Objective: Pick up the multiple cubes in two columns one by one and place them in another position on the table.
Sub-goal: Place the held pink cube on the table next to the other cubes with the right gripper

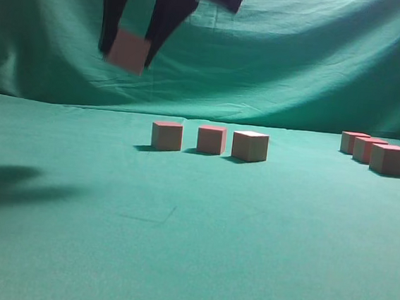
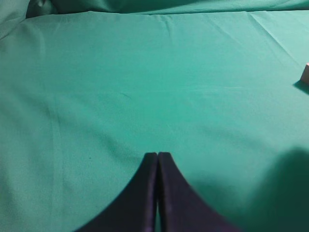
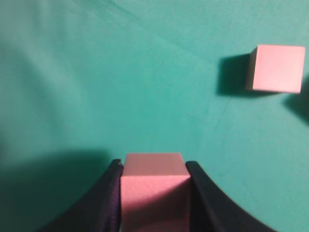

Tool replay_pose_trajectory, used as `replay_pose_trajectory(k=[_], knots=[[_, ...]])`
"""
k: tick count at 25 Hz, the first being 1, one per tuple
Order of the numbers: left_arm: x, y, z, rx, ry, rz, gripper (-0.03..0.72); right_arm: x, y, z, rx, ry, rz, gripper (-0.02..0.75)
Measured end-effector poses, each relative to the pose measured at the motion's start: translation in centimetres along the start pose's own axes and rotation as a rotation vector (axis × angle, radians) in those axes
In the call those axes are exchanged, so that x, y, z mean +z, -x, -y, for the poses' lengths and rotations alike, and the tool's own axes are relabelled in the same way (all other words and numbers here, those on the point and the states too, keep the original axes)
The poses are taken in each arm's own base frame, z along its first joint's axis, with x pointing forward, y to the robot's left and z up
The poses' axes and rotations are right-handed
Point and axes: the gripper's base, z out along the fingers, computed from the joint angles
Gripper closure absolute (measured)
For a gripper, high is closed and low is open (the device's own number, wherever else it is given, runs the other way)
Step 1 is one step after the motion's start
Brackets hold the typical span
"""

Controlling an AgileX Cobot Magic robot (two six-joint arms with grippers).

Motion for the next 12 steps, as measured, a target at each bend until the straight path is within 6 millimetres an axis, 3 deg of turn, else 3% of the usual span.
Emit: replay_pose_trajectory(k=[4,12], knots=[[0.0,0.0,0.0,0.0,0.0,0.0,0.688,3.1,1.4,0.4,0.031,-0.092,-0.036,0.473],[0.0,0.0,0.0,0.0,0.0,0.0,0.688,5.5,2.5,0.8,0.18,-0.195,-0.075,0.473]])
